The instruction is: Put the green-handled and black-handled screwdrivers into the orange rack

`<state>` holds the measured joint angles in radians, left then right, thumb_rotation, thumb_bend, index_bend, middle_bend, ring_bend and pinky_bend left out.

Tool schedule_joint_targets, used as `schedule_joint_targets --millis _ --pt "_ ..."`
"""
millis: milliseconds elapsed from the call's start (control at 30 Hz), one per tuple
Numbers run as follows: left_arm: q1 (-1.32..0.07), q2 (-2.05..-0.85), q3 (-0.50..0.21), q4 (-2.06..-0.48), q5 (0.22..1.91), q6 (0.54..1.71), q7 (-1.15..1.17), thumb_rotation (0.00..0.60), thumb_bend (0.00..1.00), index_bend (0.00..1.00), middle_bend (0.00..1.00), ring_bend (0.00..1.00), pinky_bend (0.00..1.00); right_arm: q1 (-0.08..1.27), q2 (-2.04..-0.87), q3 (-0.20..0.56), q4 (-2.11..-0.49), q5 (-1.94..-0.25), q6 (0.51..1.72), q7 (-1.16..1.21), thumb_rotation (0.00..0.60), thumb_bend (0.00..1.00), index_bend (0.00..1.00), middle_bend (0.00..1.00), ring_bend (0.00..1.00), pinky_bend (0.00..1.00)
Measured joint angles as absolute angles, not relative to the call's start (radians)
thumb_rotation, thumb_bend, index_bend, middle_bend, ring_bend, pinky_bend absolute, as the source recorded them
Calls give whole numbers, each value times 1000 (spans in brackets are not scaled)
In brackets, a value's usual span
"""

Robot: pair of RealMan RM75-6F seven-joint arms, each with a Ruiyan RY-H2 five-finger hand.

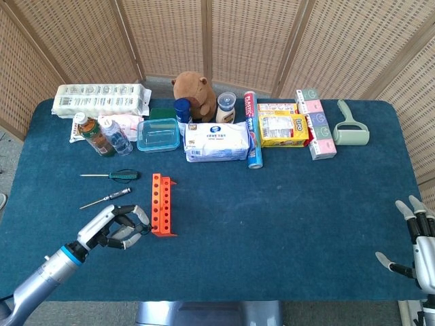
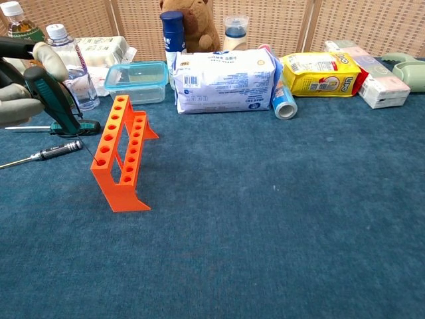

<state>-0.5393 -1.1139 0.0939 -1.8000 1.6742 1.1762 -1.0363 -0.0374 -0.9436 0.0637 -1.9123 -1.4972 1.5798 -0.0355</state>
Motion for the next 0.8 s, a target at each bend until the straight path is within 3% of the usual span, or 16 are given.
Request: schedule_joint_targets --millis 800 --pt "-555 -1178 80 -1714 1609 1098 -1068 600 429 496 957 891 900 -40 -937 63 -1912 -1499 1582 -21 600 0 101 0 0 0"
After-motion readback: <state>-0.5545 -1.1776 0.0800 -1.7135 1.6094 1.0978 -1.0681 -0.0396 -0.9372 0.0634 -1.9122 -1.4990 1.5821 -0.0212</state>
